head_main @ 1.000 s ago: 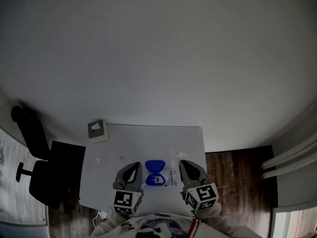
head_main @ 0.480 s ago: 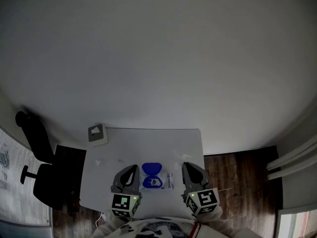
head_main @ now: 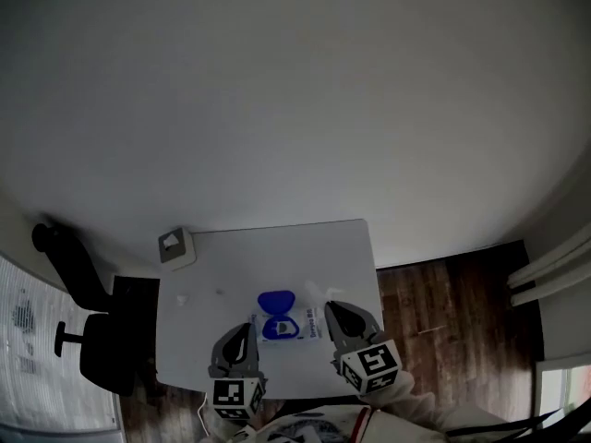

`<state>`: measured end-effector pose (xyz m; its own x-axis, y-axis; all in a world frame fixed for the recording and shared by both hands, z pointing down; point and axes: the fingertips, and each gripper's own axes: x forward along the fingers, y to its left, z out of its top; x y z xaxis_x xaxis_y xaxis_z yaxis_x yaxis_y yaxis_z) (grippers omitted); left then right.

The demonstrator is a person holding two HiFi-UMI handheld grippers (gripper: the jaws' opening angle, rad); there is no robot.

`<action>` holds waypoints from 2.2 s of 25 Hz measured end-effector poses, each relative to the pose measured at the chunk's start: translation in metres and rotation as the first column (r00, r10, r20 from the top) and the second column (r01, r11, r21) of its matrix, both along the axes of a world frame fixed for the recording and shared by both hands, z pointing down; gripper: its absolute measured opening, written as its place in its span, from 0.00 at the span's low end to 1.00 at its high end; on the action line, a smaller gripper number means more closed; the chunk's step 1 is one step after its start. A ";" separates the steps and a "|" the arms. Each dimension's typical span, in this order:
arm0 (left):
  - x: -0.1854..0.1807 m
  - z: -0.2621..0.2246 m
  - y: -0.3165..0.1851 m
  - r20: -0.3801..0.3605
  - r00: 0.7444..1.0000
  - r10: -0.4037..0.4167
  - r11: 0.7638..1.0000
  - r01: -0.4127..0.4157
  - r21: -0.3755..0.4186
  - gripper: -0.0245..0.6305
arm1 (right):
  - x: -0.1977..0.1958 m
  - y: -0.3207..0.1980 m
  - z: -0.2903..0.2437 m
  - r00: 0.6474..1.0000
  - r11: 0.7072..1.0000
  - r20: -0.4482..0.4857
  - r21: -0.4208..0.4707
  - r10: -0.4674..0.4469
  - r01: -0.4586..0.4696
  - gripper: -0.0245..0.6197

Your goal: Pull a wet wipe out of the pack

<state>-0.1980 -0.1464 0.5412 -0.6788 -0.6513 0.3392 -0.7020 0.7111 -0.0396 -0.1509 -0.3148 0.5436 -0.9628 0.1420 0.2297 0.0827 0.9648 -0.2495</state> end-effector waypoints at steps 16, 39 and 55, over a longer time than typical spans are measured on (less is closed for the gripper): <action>0.022 -0.025 0.098 0.047 0.998 0.038 0.994 -0.042 0.098 0.04 | 0.023 0.103 -0.026 0.999 0.996 0.018 0.084 0.034 -0.035 0.05; 0.151 -0.043 0.190 0.089 0.984 0.155 0.974 -0.167 0.152 0.04 | 0.181 0.197 -0.058 0.984 0.976 0.065 0.131 0.166 -0.173 0.05; 0.181 -0.054 0.143 0.076 0.989 0.126 0.976 -0.138 0.169 0.04 | 0.214 0.155 -0.062 0.987 0.983 0.079 0.109 0.139 -0.148 0.05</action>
<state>-0.0169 -0.0033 0.4874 -0.5997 -0.7816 0.1715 -0.7901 0.6124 0.0283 0.0631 -0.1598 0.4815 -0.9857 -0.0220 0.1671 -0.0452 0.9897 -0.1360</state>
